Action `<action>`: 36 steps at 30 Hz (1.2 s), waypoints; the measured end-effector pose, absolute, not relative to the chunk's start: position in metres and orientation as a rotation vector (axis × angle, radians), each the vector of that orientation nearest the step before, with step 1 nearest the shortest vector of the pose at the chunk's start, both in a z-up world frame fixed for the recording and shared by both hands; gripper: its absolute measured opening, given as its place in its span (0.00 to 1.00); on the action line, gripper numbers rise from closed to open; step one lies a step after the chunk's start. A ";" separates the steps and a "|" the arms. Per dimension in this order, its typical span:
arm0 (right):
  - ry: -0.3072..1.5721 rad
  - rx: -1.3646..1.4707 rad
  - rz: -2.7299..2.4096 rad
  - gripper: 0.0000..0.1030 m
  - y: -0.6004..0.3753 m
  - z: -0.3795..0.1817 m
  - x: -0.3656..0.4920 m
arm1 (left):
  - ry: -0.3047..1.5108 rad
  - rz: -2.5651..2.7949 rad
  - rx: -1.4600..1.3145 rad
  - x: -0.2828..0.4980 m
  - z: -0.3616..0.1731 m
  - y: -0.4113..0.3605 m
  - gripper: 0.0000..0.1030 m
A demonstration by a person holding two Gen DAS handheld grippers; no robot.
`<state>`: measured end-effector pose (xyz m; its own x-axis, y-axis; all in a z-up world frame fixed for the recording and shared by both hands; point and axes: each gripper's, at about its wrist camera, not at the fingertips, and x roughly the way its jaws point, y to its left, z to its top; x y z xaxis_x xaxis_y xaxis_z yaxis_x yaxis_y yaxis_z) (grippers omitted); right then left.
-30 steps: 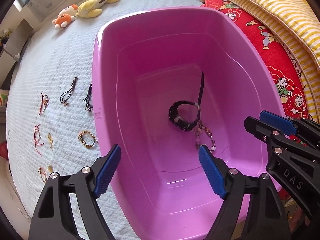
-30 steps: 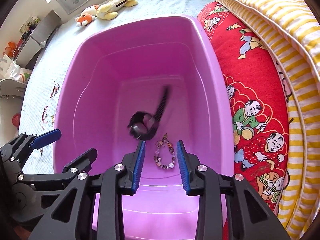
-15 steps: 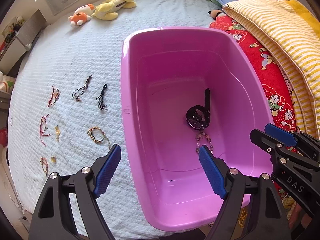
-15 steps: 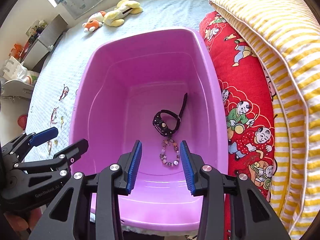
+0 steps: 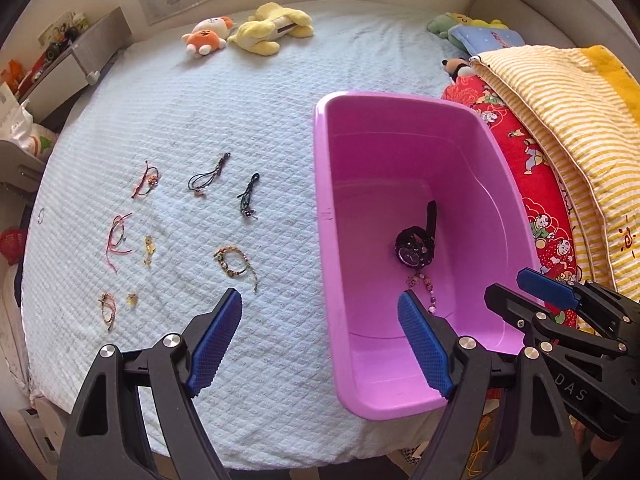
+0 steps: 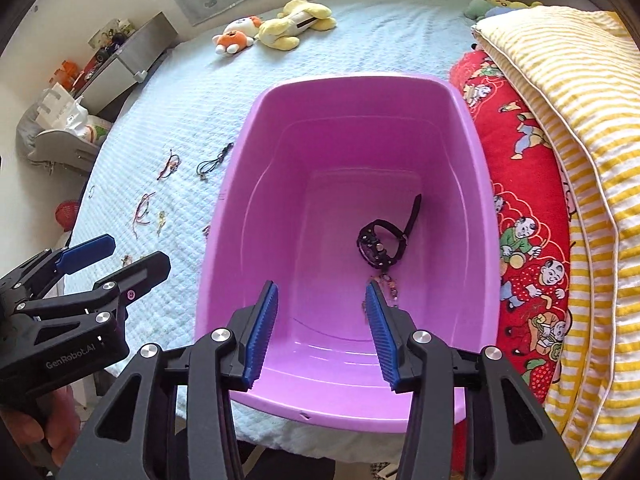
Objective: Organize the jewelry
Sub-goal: 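Withdraw both tools from the tub back over the remaining jewelry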
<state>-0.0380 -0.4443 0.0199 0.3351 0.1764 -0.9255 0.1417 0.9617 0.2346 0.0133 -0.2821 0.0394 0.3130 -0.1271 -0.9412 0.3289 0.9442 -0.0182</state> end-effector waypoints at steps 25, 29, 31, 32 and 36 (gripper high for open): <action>1.278 0.245 0.174 0.54 -0.201 0.023 -0.064 | 1.240 -0.032 0.020 -0.050 0.034 0.041 0.84; 1.266 0.259 0.109 0.55 -0.164 0.020 -0.078 | 1.207 -0.065 0.044 -0.048 0.030 0.080 0.87; 1.248 0.271 0.071 0.56 -0.148 0.018 -0.085 | 1.202 -0.081 0.057 -0.045 0.025 0.096 0.87; 1.240 0.279 0.055 0.56 -0.142 0.016 -0.086 | 1.198 -0.086 0.060 -0.043 0.022 0.103 0.87; 1.218 0.293 0.019 0.56 -0.120 0.007 -0.091 | 1.188 -0.090 0.061 -0.034 0.010 0.128 0.87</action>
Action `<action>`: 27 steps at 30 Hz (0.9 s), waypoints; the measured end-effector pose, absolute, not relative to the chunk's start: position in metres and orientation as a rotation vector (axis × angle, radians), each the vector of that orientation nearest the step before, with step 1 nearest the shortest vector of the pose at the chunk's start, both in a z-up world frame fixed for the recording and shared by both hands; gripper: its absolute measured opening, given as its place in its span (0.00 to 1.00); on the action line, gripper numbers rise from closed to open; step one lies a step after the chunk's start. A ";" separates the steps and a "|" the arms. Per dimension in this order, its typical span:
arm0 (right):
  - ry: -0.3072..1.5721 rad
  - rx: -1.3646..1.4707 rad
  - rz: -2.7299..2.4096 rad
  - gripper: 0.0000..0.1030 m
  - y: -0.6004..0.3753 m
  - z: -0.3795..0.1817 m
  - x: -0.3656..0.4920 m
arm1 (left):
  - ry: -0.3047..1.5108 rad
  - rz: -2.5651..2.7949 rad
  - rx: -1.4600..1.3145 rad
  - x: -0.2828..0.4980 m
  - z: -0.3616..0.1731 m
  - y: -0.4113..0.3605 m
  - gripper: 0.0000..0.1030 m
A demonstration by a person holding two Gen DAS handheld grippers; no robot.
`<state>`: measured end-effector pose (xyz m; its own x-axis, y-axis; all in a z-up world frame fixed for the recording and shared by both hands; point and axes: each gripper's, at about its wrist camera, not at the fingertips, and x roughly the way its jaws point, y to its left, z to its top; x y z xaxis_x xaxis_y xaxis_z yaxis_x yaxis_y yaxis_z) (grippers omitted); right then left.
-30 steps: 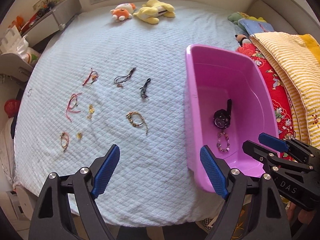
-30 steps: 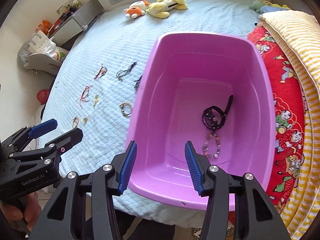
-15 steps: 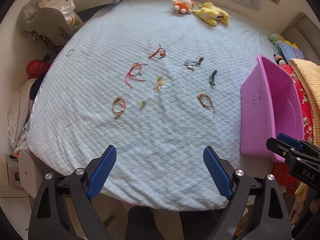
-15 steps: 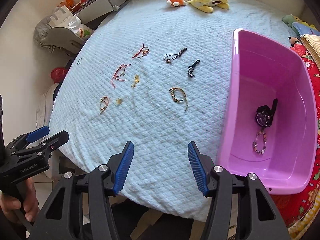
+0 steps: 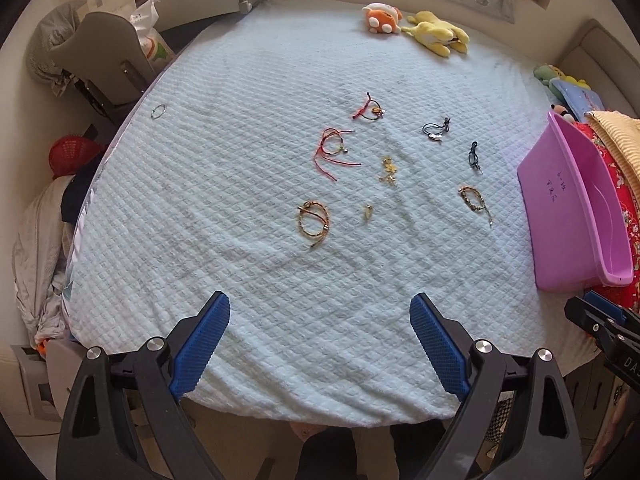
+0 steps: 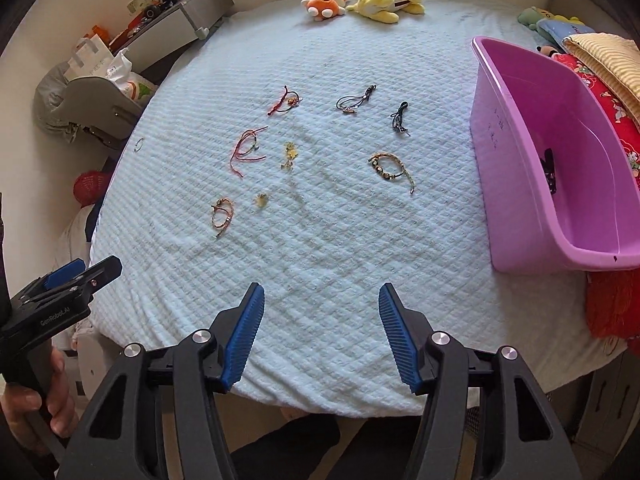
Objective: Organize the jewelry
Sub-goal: 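Withdraw both tools from the tub back over the remaining jewelry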
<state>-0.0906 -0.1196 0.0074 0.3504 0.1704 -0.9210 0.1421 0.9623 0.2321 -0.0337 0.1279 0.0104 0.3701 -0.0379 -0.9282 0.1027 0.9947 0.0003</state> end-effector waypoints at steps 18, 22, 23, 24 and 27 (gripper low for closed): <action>1.133 0.232 0.098 0.56 -0.058 -0.072 -0.021 | 1.100 -0.041 0.035 0.028 -0.074 0.162 0.88; 1.097 0.234 0.084 0.55 -0.046 -0.097 -0.001 | 1.075 -0.070 0.035 0.045 -0.104 0.165 0.88; 1.087 0.236 0.081 0.56 -0.043 -0.104 0.004 | 1.065 -0.084 0.032 0.049 -0.114 0.166 0.88; 1.075 0.232 0.075 0.56 -0.040 -0.113 0.010 | 1.056 -0.093 0.035 0.053 -0.123 0.166 0.88; 1.036 0.209 0.059 0.55 -0.030 -0.138 0.024 | 1.020 -0.121 0.046 0.065 -0.150 0.164 0.88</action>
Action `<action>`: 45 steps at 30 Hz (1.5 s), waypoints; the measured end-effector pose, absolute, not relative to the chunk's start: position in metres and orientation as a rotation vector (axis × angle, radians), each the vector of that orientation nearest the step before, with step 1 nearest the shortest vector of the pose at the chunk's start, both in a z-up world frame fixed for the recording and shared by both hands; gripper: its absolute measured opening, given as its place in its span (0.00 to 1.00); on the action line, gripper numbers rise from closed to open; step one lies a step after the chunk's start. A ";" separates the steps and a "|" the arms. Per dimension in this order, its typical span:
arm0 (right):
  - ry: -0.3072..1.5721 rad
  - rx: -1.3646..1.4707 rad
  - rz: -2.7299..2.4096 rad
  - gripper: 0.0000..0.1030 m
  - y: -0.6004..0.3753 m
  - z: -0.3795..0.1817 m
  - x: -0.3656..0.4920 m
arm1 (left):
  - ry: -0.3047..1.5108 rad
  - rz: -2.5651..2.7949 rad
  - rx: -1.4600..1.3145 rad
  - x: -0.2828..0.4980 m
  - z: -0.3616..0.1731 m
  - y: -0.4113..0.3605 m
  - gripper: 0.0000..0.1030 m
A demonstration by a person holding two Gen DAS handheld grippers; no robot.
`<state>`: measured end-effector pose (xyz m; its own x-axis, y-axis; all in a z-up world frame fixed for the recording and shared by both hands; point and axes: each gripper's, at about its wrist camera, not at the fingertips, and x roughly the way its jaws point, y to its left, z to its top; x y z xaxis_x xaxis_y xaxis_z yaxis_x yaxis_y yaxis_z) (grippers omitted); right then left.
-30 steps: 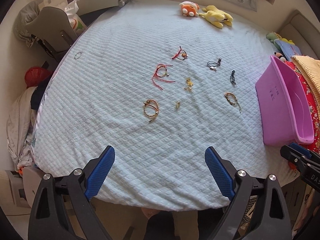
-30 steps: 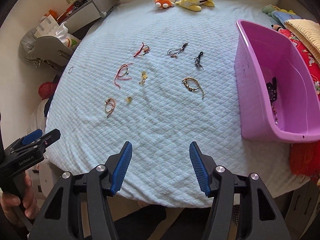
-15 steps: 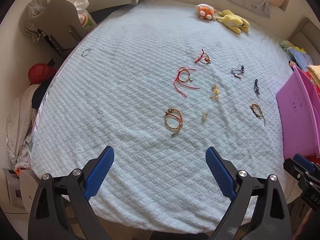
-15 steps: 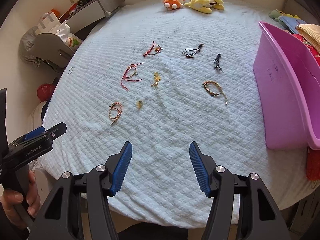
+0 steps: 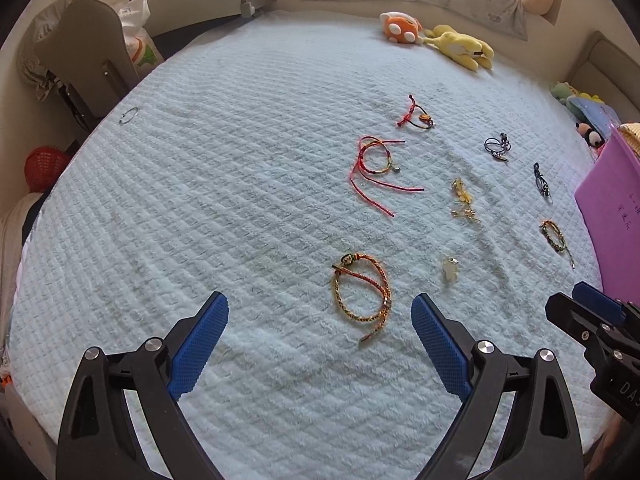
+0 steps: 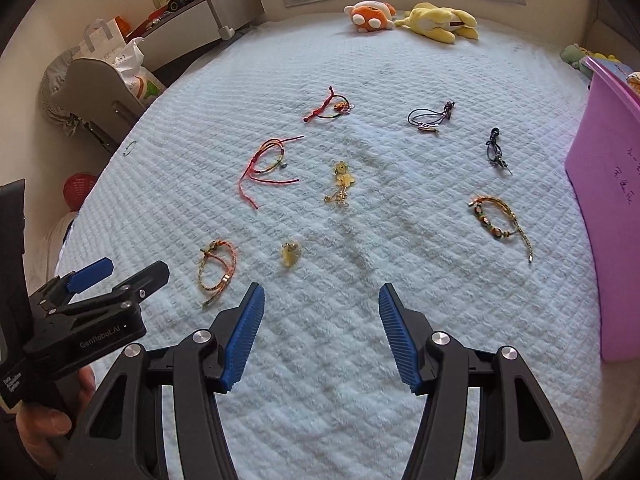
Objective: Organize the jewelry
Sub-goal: 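Withdraw both tools from the tub back over the remaining jewelry, then grasp the orange braided bracelet with left tool while right tool grasps the gold charm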
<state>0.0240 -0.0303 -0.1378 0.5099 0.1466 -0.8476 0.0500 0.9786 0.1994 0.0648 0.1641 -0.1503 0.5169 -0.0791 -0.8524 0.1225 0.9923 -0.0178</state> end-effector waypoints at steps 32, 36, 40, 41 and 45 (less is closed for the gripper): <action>0.999 0.132 0.085 0.52 0.003 -0.215 0.078 | 0.946 -0.233 0.114 0.087 -0.224 0.155 0.71; 1.004 0.106 0.090 0.45 0.008 -0.217 0.080 | 0.941 -0.250 0.125 0.085 -0.224 0.152 0.59; 1.012 0.072 0.087 0.31 0.012 -0.219 0.081 | 0.938 -0.256 0.142 0.084 -0.224 0.148 0.47; 1.013 0.062 0.088 0.24 0.014 -0.220 0.081 | 0.938 -0.257 0.141 0.083 -0.224 0.148 0.46; 1.013 0.035 0.096 0.12 0.018 -0.219 0.080 | 0.944 -0.261 0.130 0.084 -0.223 0.148 0.28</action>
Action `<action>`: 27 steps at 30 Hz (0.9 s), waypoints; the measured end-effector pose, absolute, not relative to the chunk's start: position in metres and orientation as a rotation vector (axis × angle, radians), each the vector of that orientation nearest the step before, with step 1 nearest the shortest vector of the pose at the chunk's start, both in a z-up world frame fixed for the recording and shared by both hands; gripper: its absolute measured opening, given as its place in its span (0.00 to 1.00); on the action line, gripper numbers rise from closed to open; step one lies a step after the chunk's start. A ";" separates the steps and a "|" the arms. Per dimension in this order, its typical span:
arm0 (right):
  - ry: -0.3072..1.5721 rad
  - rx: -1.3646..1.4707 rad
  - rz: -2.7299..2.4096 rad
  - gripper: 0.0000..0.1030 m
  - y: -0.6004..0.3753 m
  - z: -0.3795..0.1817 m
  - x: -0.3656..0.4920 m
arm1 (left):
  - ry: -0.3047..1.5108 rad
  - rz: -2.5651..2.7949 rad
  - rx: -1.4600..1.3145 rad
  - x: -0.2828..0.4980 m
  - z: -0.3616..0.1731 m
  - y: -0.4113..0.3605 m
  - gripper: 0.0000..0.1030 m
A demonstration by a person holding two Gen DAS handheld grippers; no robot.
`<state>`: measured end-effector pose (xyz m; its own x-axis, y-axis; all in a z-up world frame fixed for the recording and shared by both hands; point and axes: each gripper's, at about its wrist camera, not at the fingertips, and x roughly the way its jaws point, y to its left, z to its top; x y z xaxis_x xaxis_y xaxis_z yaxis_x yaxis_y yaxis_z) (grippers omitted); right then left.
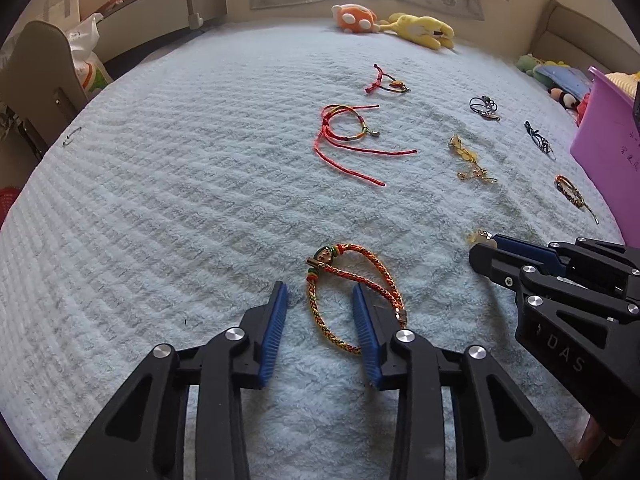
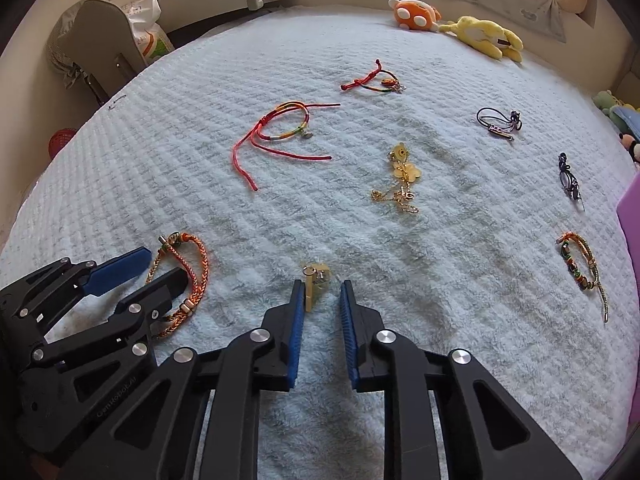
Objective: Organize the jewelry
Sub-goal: 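Grasp the orange braided bracelet with left tool while right tool grasps the gold charm, then carry the braided bracelet and gold charm in both tools over the tub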
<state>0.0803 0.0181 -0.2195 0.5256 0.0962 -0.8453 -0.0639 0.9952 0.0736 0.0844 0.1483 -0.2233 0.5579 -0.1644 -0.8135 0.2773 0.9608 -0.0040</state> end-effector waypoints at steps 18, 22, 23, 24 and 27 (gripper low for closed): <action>0.994 0.084 0.084 0.03 0.013 -0.202 0.069 | 0.952 -0.295 0.072 0.078 -0.199 0.159 0.03; 0.995 0.090 0.079 0.03 0.014 -0.190 0.062 | 0.945 -0.311 0.081 0.075 -0.185 0.160 0.03; 0.995 0.093 0.078 0.03 0.014 -0.187 0.060 | 0.943 -0.317 0.084 0.074 -0.179 0.160 0.03; 0.996 0.096 0.075 0.03 0.014 -0.183 0.058 | 0.941 -0.323 0.087 0.073 -0.174 0.160 0.03; 0.995 0.110 0.063 0.03 0.013 -0.165 0.050 | 0.941 -0.340 0.097 0.071 -0.157 0.161 0.03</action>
